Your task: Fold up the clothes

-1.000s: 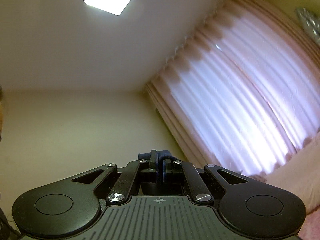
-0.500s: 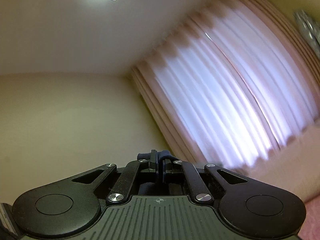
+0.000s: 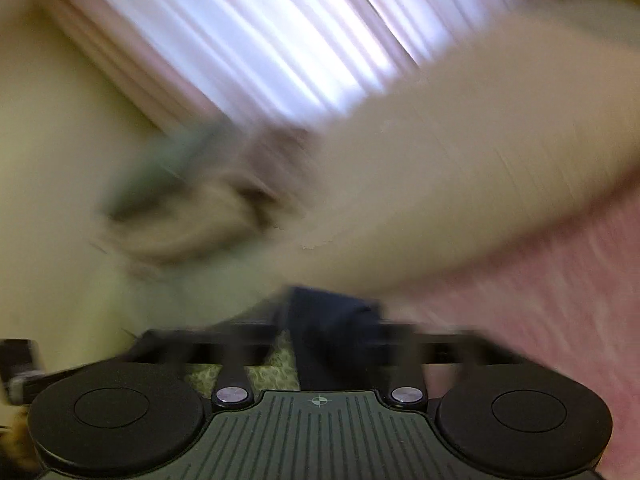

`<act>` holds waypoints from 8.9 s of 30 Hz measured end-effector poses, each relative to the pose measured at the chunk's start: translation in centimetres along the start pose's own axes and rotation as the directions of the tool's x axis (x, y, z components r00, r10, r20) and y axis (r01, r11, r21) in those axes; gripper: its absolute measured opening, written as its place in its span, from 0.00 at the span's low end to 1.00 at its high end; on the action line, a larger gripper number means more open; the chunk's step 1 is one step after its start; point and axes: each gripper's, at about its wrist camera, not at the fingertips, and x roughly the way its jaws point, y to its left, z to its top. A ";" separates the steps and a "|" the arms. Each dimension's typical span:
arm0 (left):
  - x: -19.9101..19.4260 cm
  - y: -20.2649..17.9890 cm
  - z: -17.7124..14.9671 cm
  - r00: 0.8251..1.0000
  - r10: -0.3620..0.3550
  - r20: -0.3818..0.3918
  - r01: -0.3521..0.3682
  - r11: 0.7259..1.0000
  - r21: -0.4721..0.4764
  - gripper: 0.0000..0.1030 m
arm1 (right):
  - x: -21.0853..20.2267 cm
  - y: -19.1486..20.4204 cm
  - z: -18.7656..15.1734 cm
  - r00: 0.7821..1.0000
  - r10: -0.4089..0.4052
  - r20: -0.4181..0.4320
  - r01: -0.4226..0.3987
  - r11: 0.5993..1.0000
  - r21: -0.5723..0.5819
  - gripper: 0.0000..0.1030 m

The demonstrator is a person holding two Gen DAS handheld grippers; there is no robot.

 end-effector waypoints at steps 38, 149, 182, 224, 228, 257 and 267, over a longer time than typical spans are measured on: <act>10.5 2.4 -4.1 0.991 0.064 -0.120 -0.068 0.997 -0.028 0.30 | 17.4 -11.3 0.8 0.965 -0.260 -0.026 0.237 0.912 -0.335 0.03; 23.5 -29.8 -12.6 0.886 0.053 -0.460 0.397 0.426 0.813 0.24 | -20.5 -2.3 -45.2 0.883 -0.389 -0.262 0.449 0.863 0.232 0.27; 9.5 -16.5 -7.8 0.965 0.026 -0.262 0.120 0.842 0.525 0.28 | -23.1 -2.8 -41.5 0.785 -0.555 -0.276 0.589 0.806 0.054 0.00; -11.1 1.0 -35.9 0.931 -0.294 -0.217 0.225 0.929 -0.293 0.00 | -3.0 23.0 -53.6 0.870 -0.347 -0.350 -0.198 0.405 -0.893 0.68; -13.9 -0.3 -36.7 0.950 -0.255 -0.179 0.202 0.941 -0.272 0.21 | -3.8 21.7 -50.1 0.898 -0.318 -0.305 -0.074 0.574 -0.815 0.30; -17.4 4.8 -42.5 0.964 0.117 -0.239 -0.185 0.941 -0.285 0.30 | -2.5 21.0 -53.6 0.864 -0.313 -0.395 -0.283 0.347 -0.894 0.52; -17.1 0.9 -41.8 0.982 0.018 -0.189 -0.067 0.964 -0.257 0.30 | -8.0 11.8 -41.2 0.904 -0.264 -0.336 0.102 0.897 -0.431 0.01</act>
